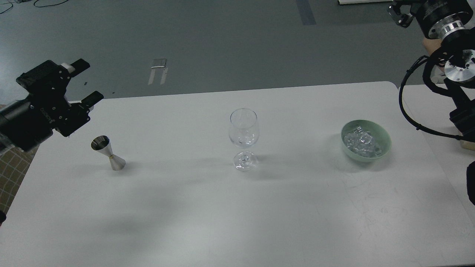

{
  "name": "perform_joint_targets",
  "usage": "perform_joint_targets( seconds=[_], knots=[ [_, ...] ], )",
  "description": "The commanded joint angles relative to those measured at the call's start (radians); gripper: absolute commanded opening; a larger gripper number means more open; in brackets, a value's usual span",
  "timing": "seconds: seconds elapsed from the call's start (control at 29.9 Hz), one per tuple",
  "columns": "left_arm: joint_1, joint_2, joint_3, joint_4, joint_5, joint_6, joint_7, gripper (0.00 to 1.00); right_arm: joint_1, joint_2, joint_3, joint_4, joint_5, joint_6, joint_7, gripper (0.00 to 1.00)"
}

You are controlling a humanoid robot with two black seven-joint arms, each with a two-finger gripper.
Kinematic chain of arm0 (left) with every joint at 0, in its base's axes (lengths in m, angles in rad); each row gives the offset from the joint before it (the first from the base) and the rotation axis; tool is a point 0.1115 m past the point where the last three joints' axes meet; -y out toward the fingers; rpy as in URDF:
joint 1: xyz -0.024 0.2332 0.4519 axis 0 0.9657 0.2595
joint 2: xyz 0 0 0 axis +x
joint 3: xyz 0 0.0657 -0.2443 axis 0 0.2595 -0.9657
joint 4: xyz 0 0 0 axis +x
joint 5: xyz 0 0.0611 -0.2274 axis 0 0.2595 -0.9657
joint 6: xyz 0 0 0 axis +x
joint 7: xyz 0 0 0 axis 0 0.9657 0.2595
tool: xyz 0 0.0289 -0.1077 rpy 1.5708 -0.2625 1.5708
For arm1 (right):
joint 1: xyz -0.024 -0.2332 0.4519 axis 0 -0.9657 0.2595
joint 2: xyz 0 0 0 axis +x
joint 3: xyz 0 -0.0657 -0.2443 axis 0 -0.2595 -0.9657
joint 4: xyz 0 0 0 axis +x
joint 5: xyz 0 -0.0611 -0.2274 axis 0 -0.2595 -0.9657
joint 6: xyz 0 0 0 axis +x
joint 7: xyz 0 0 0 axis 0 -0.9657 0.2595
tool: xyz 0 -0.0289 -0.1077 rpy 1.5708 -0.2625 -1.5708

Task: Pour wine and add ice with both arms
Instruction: 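Lower the open left gripper beside the silver jigger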

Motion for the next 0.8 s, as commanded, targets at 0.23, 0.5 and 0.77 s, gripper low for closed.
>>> perform_joint_targets(
  seconds=[0.23, 0.5, 0.77],
  knots=[
    [0.048, 0.011, 0.018, -0.075, 0.562, 0.051, -0.037, 0.88, -0.008, -0.011, 0.0, -0.004, 0.0, 0.003, 0.0, 1.0],
    [0.171, 0.002, 0.035, -0.082, 0.925, 0.086, -0.026, 0.88, -0.014, -0.012, 0.0, -0.006, 0.0, 0.003, 0.0, 1.0],
    [0.199, -0.064, 0.173, 0.062, 1.111, 0.324, 0.08, 0.88, -0.016, -0.004, 0.0, -0.006, 0.0, 0.001, 0.0, 1.0]
  ],
)
